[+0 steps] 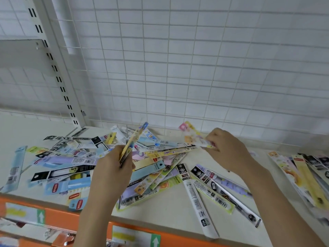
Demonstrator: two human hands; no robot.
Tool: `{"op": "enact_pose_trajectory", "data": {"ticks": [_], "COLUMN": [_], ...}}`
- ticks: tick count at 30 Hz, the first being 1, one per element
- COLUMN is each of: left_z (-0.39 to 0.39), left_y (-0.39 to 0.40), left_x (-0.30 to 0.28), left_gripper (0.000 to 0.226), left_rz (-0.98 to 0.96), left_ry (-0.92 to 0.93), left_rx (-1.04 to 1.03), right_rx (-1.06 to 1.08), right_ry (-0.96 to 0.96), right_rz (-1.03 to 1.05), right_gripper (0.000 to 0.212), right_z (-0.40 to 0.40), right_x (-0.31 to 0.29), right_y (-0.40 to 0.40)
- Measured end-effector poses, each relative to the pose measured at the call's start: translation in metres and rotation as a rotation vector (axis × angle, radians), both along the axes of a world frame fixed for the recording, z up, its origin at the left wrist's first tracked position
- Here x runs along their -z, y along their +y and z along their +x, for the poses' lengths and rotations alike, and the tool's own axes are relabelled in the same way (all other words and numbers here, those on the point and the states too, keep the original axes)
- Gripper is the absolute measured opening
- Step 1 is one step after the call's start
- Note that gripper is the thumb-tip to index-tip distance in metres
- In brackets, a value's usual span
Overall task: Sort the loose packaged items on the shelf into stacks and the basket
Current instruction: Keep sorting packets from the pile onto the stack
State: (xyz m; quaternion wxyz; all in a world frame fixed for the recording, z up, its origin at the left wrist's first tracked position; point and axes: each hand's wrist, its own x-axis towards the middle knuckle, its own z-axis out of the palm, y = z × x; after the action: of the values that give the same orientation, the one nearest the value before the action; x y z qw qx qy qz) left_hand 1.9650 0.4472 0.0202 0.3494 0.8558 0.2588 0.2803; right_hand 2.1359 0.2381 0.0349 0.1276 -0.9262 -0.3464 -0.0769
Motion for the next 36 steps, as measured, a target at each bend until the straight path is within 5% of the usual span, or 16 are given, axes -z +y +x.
{"op": "enact_pose_trajectory", "data": {"ticks": [8, 16, 20, 23, 30, 36], "left_z": [0.014, 0.026, 0.029, 0.031, 0.033, 0.042], "left_y": [-0.018, -0.042, -0.048, -0.052, -0.068, -0.08], "left_x": [0.0, 0.01, 0.015, 0.017, 0.023, 0.029], "left_gripper": [0.021, 0.029, 0.031, 0.031, 0.031, 0.035], "left_rz": [-0.024, 0.097, 0.1, 0.119, 0.075, 0.093], "left_ry": [0.03, 0.151, 0.213, 0.254, 0.303, 0.355], "left_rx": [0.125, 0.249, 0.245, 0.222, 0.196, 0.17], "right_rx": [0.098, 0.284, 0.265, 0.258, 0.278, 0.234], "right_ry": [0.258, 0.245, 0.425, 0.498, 0.477, 0.406], "right_rz": [0.337, 0.104, 0.049, -0.044, -0.098, -0.153], "right_gripper": [0.012, 0.042, 0.036, 0.055, 0.016, 0.011], "right_z": [-0.015, -0.024, -0.029, -0.031, -0.02, -0.016], "right_x": [-0.001, 0.021, 0.026, 0.036, 0.037, 0.027], "right_y": [-0.029, -0.06, -0.065, -0.063, -0.066, -0.081]}}
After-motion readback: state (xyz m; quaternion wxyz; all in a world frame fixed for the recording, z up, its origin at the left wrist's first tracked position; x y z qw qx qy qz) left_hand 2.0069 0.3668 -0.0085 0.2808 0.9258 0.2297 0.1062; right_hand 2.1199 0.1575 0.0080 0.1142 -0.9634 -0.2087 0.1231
